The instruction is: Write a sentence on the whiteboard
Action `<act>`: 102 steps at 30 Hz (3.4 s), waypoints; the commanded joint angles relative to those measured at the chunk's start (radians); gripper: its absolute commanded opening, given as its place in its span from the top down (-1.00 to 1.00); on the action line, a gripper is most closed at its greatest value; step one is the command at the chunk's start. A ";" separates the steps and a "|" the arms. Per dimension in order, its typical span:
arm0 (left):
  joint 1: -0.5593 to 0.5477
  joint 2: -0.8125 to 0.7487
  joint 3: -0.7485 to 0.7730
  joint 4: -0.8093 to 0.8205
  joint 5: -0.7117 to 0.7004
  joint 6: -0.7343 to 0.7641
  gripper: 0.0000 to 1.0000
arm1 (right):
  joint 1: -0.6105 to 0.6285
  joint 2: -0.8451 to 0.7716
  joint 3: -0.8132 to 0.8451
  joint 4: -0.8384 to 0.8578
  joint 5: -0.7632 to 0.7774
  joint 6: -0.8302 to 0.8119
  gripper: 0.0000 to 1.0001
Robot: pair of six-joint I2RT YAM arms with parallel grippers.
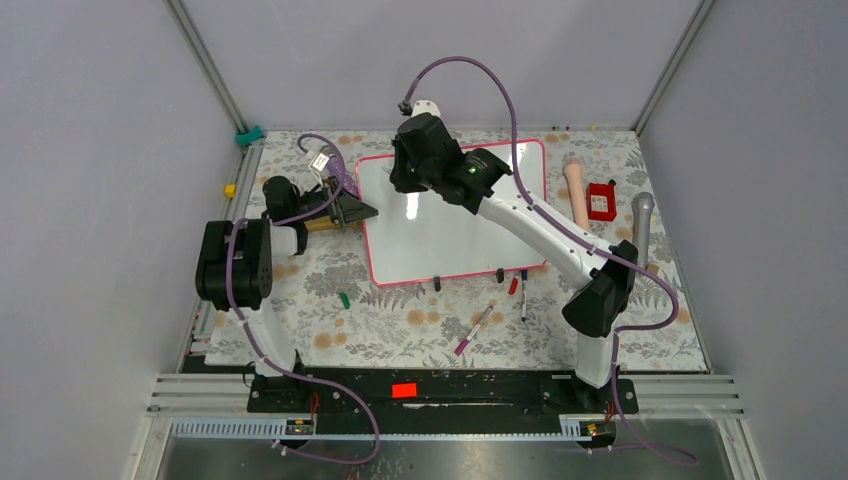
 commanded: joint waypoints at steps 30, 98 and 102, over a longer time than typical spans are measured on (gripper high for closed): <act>-0.041 0.115 -0.002 0.528 0.082 -0.272 1.00 | 0.116 0.101 0.211 -0.118 0.222 -0.108 1.00; -0.081 0.115 0.018 0.529 0.112 -0.271 1.00 | 0.117 0.076 0.063 -0.182 0.240 -0.048 1.00; -0.082 0.114 0.018 0.530 0.112 -0.271 1.00 | 0.117 0.080 0.124 -0.183 0.202 -0.070 1.00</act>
